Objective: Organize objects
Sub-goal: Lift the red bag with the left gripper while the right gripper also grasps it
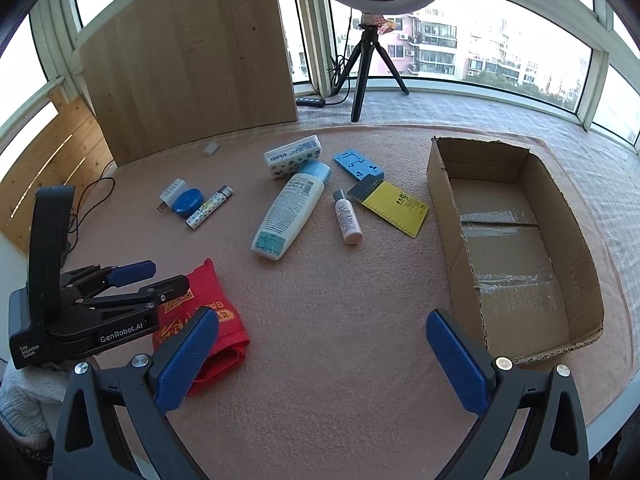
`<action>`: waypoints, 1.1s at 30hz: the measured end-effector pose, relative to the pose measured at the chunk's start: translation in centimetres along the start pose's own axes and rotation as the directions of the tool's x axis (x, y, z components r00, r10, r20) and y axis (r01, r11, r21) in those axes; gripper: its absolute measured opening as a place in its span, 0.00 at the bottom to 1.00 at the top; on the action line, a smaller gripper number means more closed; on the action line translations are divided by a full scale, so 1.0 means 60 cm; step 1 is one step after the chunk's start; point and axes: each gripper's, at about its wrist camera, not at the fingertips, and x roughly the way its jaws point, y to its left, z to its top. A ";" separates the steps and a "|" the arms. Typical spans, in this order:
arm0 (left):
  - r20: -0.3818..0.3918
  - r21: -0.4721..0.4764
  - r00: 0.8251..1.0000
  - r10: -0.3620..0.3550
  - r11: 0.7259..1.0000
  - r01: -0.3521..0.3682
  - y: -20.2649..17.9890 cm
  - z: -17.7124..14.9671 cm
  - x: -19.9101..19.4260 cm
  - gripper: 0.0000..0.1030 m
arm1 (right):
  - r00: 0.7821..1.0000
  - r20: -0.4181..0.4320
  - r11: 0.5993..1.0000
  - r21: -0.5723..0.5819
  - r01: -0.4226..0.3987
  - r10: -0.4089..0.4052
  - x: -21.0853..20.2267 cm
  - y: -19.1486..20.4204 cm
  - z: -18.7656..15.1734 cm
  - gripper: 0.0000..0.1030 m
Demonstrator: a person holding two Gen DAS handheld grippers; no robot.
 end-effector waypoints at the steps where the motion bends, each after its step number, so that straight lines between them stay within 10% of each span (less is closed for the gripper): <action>1: -0.003 -0.021 1.000 -0.001 1.000 0.001 0.008 -0.009 -0.007 0.69 | 1.000 -0.005 1.000 -0.019 -0.014 0.014 0.006 0.006 0.006 0.99; 11: -0.079 -0.191 0.989 -0.127 0.975 0.110 0.041 -0.084 -0.002 0.72 | 0.961 -0.166 0.965 -0.110 -0.240 0.220 0.100 0.065 0.043 0.99; 33: -0.099 -0.233 0.969 -0.226 0.952 0.198 0.023 -0.092 0.043 0.64 | 0.832 -0.438 0.900 -0.101 -0.423 0.342 0.223 0.138 0.030 0.97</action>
